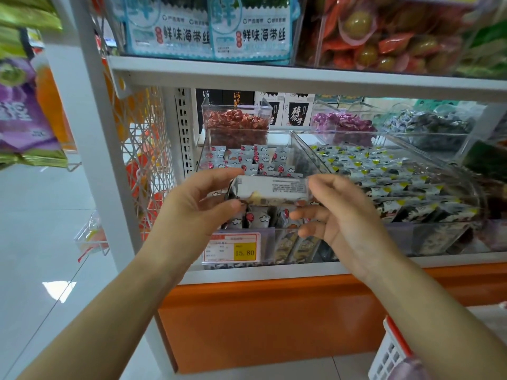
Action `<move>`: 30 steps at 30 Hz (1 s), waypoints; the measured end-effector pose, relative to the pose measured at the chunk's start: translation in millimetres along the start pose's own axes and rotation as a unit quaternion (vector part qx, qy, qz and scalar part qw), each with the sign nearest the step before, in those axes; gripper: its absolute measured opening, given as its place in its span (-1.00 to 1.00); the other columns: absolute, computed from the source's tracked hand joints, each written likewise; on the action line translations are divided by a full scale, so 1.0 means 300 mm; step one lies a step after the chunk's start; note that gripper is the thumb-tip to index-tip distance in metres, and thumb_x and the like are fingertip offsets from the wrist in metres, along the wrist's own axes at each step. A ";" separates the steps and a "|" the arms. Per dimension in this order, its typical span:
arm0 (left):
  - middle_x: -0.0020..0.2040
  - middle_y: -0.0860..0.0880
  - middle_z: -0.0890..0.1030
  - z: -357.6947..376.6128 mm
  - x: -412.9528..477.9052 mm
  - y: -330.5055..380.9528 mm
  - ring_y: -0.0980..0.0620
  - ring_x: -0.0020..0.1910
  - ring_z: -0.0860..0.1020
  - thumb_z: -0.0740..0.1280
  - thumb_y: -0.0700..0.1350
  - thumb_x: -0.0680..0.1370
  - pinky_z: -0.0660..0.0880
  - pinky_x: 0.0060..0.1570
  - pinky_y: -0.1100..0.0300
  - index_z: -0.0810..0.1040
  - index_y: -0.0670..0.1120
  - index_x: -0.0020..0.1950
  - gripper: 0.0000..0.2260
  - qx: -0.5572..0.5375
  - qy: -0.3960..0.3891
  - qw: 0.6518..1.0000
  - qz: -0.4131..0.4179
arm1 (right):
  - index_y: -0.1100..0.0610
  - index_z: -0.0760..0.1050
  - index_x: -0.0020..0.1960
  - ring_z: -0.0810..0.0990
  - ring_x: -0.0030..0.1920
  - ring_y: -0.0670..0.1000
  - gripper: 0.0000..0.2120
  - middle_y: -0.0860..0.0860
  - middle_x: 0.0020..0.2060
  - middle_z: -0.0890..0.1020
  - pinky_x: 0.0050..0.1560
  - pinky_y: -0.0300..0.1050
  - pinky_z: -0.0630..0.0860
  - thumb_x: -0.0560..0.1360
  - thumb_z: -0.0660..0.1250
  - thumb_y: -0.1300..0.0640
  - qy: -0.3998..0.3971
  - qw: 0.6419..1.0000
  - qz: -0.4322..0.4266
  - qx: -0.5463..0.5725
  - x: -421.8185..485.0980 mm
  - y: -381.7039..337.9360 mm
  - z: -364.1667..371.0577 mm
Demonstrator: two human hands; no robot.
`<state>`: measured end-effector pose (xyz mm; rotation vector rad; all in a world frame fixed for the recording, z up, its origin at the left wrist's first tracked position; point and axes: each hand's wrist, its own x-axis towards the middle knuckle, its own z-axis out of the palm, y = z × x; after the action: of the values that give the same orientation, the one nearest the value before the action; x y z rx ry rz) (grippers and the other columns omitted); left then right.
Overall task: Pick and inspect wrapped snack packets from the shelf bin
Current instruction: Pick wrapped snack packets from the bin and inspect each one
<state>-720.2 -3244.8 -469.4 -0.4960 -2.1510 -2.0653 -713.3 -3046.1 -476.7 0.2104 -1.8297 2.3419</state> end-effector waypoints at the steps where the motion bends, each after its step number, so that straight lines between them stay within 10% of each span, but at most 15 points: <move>1: 0.01 0.08 0.66 -0.001 -0.001 -0.001 0.12 -0.07 0.65 0.32 -0.35 0.47 0.53 -0.14 0.39 0.56 0.06 0.12 -0.64 0.001 -0.008 1.000 0.001 | 0.14 0.51 0.00 0.65 -0.28 0.07 -0.74 0.23 -0.08 0.58 -0.45 -0.18 0.53 0.35 0.38 0.08 0.009 1.000 0.000 -0.012 0.000 0.003 -0.001; 6: 0.06 -0.01 0.65 -0.003 0.003 -0.017 0.08 -0.04 0.65 0.37 -0.02 0.32 0.55 -0.12 0.34 0.57 0.04 0.14 -0.63 -0.016 -0.033 0.999 -0.032 | 0.14 0.51 -0.02 0.66 -0.21 0.10 -0.88 0.26 0.00 0.57 -0.37 -0.18 0.56 0.51 0.27 0.32 0.020 0.999 -0.009 -0.028 0.003 0.011 -0.008; 20: -0.10 -0.13 0.69 -0.008 0.019 -0.035 -0.04 -0.10 0.67 0.26 -0.22 0.55 0.59 -0.15 0.26 0.64 -0.14 -0.02 -0.84 -0.050 0.014 0.997 -0.057 | 0.17 0.52 -0.14 0.65 -0.29 0.10 -0.92 0.31 -0.04 0.59 -0.43 -0.15 0.56 0.49 0.29 0.18 0.020 1.000 -0.017 -0.017 0.001 0.006 -0.012; 26: -0.15 -0.13 0.70 -0.003 0.025 -0.015 -0.09 -0.13 0.68 0.22 -0.16 0.58 0.61 -0.21 0.23 0.65 -0.06 -0.29 -0.70 -0.095 0.036 0.991 -0.084 | 0.04 0.54 0.09 0.68 -0.19 0.08 -0.63 0.12 -0.04 0.61 -0.26 -0.11 0.61 0.29 0.44 0.08 -0.030 0.991 -0.050 -0.117 0.008 -0.004 -0.003; 30: 0.04 -0.01 0.65 0.007 0.057 0.003 0.08 -0.02 0.63 0.15 -0.04 0.62 0.59 -0.05 0.18 0.52 -0.04 0.23 -0.74 0.021 0.063 0.997 -0.040 | 0.16 0.53 -0.03 0.67 -0.23 0.00 -0.87 0.05 -0.17 0.65 -0.31 -0.21 0.62 0.42 0.40 0.22 0.031 0.983 -0.079 -0.161 0.107 -0.061 0.005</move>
<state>-735.8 -3240.2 -463.5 -0.2696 -2.1689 -2.0282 -740.7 -3041.9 -452.3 0.2269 -2.0442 1.8950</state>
